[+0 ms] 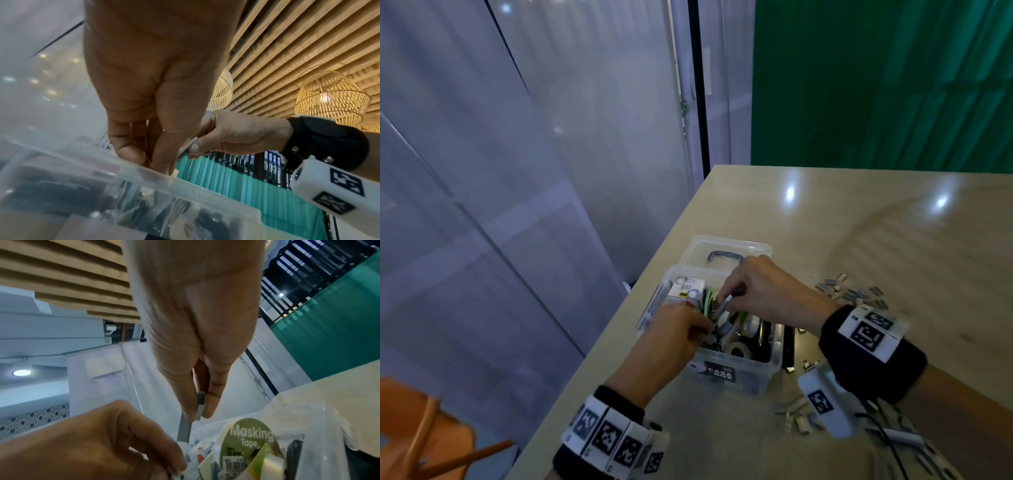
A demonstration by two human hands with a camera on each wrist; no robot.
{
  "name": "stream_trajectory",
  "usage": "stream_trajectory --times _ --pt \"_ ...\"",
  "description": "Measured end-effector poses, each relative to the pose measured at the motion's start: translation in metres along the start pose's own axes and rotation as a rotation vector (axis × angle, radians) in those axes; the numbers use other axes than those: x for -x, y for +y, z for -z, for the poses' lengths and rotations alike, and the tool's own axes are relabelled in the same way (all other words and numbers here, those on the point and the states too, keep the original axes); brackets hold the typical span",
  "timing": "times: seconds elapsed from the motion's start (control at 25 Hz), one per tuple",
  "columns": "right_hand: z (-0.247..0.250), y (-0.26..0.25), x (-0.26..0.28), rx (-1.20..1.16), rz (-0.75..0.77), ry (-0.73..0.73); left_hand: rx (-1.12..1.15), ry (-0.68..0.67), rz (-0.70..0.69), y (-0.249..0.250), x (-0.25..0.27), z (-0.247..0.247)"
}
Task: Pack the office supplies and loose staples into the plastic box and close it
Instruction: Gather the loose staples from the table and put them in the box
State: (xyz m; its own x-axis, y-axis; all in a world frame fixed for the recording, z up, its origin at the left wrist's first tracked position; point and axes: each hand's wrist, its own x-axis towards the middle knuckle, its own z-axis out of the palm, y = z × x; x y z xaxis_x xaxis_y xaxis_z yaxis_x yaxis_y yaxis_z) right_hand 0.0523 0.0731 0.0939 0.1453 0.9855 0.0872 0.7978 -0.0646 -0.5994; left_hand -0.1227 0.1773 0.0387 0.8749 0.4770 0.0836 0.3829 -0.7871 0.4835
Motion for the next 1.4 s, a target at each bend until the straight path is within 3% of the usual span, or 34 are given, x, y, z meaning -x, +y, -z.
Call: stream_trajectory --times 0.48,0.76,0.92,1.2,1.28,1.4 --pt "-0.031 -0.017 -0.019 0.332 -0.016 -0.138 0.066 0.07 -0.039 -0.023 -0.005 0.016" --pt "-0.022 -0.015 -0.022 0.133 -0.085 -0.088 0.088 0.012 -0.034 -0.026 -0.008 0.014" --pt "-0.022 -0.014 -0.023 -0.04 -0.09 0.031 0.122 0.015 -0.041 -0.025 -0.008 0.02" --pt "-0.026 -0.009 -0.023 -0.26 -0.171 0.109 0.482 0.054 0.109 -0.013 -0.01 0.021" --pt "-0.029 -0.008 -0.021 -0.315 -0.201 0.071 0.469 0.089 0.112 -0.015 -0.012 0.017" --pt "-0.024 -0.003 -0.018 -0.238 -0.208 0.061 0.345 0.039 0.079 -0.02 -0.013 0.011"
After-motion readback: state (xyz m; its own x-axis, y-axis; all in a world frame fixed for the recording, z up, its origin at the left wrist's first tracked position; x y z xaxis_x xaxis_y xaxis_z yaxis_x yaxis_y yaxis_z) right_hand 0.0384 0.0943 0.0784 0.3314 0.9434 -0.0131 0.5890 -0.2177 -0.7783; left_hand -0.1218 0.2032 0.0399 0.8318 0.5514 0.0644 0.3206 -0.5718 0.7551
